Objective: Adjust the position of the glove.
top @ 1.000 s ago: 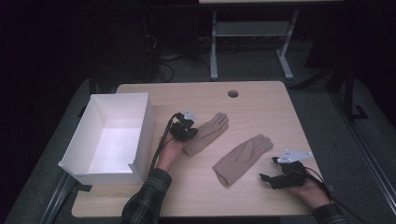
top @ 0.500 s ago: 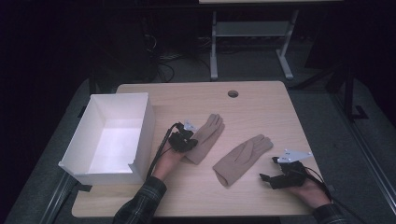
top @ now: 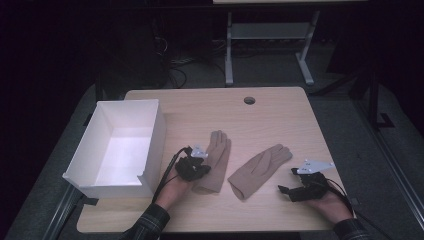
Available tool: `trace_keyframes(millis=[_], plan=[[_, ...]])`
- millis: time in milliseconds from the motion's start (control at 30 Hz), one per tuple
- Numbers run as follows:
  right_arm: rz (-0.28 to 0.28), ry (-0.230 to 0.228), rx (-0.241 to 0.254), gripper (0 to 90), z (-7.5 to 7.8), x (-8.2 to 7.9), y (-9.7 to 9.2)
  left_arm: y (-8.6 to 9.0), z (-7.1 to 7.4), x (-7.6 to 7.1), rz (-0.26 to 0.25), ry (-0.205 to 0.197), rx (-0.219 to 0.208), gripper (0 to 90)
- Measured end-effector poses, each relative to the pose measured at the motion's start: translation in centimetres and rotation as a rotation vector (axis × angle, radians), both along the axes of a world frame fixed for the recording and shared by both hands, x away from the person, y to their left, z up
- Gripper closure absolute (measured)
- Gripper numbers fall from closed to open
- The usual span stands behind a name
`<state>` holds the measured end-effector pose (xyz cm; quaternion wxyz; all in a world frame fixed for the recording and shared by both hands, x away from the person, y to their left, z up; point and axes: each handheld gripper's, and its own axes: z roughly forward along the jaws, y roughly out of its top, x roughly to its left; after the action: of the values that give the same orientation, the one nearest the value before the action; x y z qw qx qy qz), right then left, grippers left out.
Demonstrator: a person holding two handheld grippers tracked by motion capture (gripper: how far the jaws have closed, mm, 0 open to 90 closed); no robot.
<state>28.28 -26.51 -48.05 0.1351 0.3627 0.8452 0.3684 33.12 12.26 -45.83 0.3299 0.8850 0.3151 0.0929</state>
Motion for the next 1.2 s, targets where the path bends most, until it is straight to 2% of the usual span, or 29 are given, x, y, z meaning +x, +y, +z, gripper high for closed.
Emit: trace_keyframes(millis=[100,200,267,367,567,767,833,900,933,1200], plan=[[0.001,0.028,0.027,32.3,0.5,0.3,-0.1,0.6,0.3,-0.4,0.015,-0.02,-0.019,73.6],[0.011,0.002,0.048,54.3,1.6,0.2,0.4,1.3,0.9,-0.7,0.032,-0.031,-0.038,62.7],[0.035,-0.01,0.079,71.6,2.4,0.4,1.2,1.6,1.1,-1.0,0.045,-0.044,-0.044,57.2],[0.086,0.005,0.095,88.3,3.1,1.0,3.3,1.8,1.0,-1.3,0.043,-0.044,-0.047,48.7],[0.157,0.048,0.104,89.9,2.8,2.6,7.8,1.9,0.7,-1.4,0.043,-0.039,-0.044,36.8],[0.229,0.064,0.088,89.8,2.0,3.5,11.8,1.8,0.6,-1.3,0.042,-0.041,-0.044,33.4],[0.252,0.074,0.061,89.9,1.6,3.4,12.6,1.9,0.6,-1.2,0.046,-0.039,-0.044,33.3],[0.276,0.093,0.036,89.9,1.2,3.2,13.0,1.9,0.5,-1.2,0.045,-0.04,-0.048,33.3],[0.278,0.096,0.049,89.9,1.1,3.0,13.1,2.0,0.5,-1.1,0.044,-0.037,-0.049,33.5],[0.363,0.146,0.047,89.9,1.3,0.9,11.8,1.9,0.5,-1.1,0.042,-0.028,-0.044,34.4]])
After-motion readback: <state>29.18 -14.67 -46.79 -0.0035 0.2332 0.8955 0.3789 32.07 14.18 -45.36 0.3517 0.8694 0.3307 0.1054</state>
